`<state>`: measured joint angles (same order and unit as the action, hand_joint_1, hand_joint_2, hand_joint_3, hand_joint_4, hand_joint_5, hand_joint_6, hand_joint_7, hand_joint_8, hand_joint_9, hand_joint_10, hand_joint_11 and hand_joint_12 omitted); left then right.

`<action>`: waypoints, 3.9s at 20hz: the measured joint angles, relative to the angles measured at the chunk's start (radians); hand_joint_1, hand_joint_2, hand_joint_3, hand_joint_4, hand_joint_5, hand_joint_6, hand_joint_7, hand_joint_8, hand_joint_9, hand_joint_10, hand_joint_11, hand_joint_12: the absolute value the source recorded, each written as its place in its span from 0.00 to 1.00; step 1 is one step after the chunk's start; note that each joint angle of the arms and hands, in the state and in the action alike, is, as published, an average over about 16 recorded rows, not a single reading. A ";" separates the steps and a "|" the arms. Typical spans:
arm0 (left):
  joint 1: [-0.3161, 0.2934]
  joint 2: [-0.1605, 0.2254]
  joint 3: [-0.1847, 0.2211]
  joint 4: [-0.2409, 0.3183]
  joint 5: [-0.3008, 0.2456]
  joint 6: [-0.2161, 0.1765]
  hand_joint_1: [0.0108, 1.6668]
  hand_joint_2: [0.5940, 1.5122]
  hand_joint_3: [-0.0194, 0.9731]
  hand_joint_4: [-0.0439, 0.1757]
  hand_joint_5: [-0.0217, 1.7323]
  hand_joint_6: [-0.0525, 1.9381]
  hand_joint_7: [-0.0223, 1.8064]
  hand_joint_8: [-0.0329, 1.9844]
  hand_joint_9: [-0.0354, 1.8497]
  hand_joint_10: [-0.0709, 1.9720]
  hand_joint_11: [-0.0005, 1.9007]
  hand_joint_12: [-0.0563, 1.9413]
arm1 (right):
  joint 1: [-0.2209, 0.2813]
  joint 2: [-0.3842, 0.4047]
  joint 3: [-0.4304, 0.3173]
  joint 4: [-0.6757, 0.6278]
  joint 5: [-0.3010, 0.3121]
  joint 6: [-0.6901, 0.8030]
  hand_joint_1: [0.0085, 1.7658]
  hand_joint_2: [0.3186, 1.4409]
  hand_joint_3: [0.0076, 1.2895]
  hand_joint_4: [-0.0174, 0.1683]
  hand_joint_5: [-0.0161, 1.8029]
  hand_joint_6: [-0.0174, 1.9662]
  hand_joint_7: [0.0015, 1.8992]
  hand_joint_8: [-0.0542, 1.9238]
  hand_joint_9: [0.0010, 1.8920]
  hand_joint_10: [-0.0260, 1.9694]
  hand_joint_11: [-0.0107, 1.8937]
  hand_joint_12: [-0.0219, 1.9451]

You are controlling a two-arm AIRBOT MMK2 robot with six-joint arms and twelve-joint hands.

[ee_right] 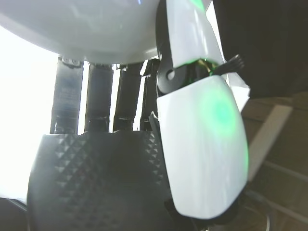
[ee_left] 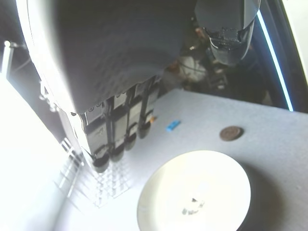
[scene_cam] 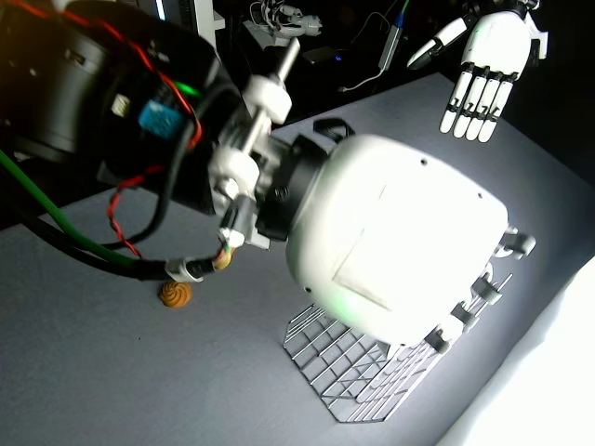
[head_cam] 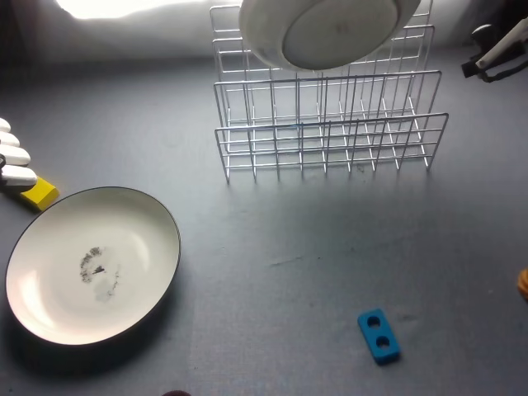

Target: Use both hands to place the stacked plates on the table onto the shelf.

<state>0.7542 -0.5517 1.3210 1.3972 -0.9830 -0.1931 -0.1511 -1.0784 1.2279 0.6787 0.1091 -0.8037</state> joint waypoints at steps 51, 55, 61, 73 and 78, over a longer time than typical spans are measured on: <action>0.246 -0.205 0.053 -0.065 0.238 0.009 0.00 0.45 0.03 0.21 0.02 0.04 0.02 0.02 0.03 0.04 0.01 0.03 | -0.146 -0.144 0.246 0.152 -0.082 -0.007 0.68 0.67 0.01 0.05 0.50 0.29 0.54 0.24 0.52 0.22 0.36 0.59; 0.252 -0.206 0.054 -0.066 0.241 0.009 0.00 0.45 0.02 0.21 0.02 0.04 0.02 0.02 0.03 0.04 0.01 0.03 | -0.133 -0.138 0.240 0.151 -0.087 -0.008 0.63 0.69 0.01 0.06 0.49 0.20 0.53 0.15 0.51 0.10 0.31 0.59; 0.260 -0.206 0.054 -0.068 0.243 0.010 0.00 0.45 0.03 0.21 0.02 0.04 0.02 0.02 0.02 0.03 0.01 0.03 | -0.106 -0.125 0.227 0.121 -0.083 -0.015 0.58 0.68 0.01 0.06 0.49 0.04 0.51 0.04 0.49 0.04 0.24 0.60; 0.296 -0.211 0.049 -0.081 0.251 0.012 0.00 0.45 0.03 0.21 0.02 0.04 0.02 0.02 0.01 0.02 0.01 0.03 | -0.032 -0.048 0.056 -0.347 0.032 -0.073 0.57 0.55 0.01 0.07 0.23 0.03 0.24 0.03 0.23 0.02 0.07 0.40; 0.321 -0.215 0.043 -0.101 0.259 0.012 0.00 0.45 0.03 0.21 0.02 0.04 0.02 0.02 0.01 0.02 0.01 0.03 | -0.001 -0.010 -0.082 -0.548 0.056 -0.160 0.59 0.52 0.01 0.08 0.11 0.03 0.10 0.03 0.10 0.02 0.02 0.21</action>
<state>1.0751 -0.7663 1.3641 1.2961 -0.7243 -0.1809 -0.1518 -1.0879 1.1459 0.1311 0.1652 -0.9632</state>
